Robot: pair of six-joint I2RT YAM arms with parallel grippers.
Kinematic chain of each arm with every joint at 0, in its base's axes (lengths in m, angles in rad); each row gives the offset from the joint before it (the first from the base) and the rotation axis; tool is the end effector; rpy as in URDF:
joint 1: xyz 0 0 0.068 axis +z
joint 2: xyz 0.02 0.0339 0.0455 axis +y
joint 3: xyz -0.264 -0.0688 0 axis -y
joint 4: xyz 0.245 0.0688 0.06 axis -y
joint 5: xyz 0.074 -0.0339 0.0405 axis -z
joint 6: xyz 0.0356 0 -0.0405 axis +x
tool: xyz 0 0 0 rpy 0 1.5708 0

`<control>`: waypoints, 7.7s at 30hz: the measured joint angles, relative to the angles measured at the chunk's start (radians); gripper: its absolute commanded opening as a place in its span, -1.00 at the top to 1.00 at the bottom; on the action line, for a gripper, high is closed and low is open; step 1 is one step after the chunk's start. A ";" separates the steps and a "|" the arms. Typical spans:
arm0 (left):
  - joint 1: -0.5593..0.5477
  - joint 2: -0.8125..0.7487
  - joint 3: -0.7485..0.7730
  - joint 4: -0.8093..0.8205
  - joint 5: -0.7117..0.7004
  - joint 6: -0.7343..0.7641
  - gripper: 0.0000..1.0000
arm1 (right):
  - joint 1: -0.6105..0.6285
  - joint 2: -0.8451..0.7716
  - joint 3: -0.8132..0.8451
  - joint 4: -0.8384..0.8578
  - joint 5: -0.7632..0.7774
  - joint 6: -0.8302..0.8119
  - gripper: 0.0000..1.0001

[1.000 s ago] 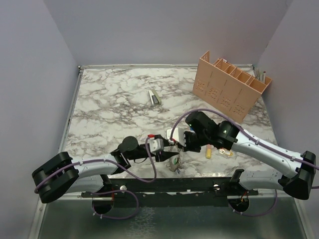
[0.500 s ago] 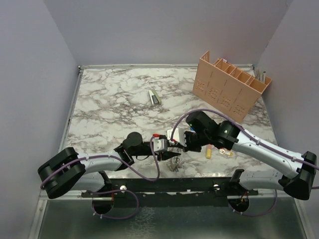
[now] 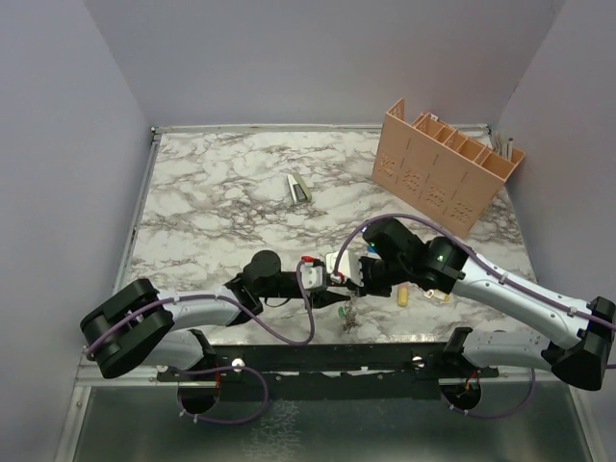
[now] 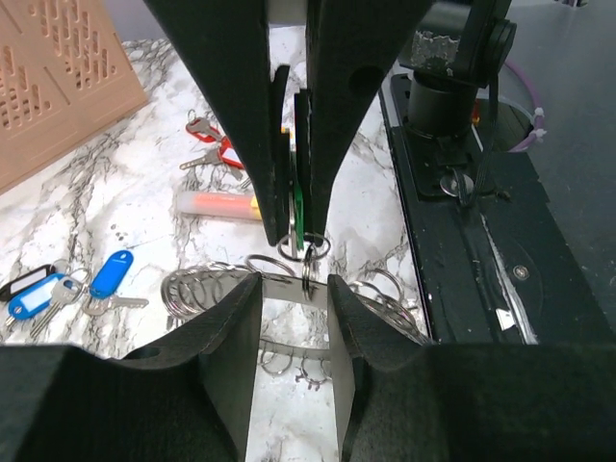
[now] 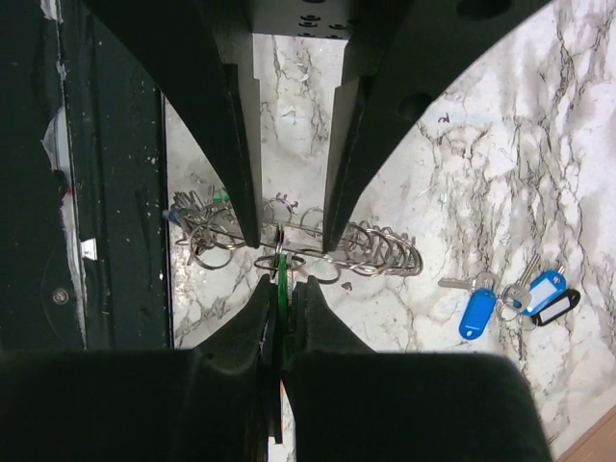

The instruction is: Remove the keys from the keyring

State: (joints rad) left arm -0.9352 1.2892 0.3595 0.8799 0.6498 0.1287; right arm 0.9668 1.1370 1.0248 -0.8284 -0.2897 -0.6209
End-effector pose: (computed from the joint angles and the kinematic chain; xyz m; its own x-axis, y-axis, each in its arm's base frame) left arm 0.1272 -0.2087 0.2015 0.0990 0.0380 -0.9944 0.9950 -0.0186 0.0983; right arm 0.1182 0.1893 0.2979 0.1413 -0.7769 -0.6136 -0.9863 -0.0569 -0.1551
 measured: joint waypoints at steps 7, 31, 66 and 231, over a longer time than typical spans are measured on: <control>0.005 0.014 0.018 0.000 0.026 -0.012 0.42 | 0.000 0.000 -0.002 0.011 -0.014 0.003 0.99; 0.003 -0.201 -0.127 0.025 -0.243 -0.057 1.00 | 0.000 -0.192 -0.318 0.415 0.091 0.335 0.97; 0.006 -0.184 -0.204 0.129 -0.119 -0.003 1.00 | 0.000 -0.404 -0.699 1.124 -0.019 0.394 0.35; -0.269 0.129 -0.111 -0.228 -0.999 -0.959 0.66 | -0.077 0.283 -0.610 1.124 0.173 1.732 0.38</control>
State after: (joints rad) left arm -1.2045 1.4178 0.2485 0.6521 -0.3489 -0.8307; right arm 0.8894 1.4200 0.4149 0.2958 -0.1169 1.1110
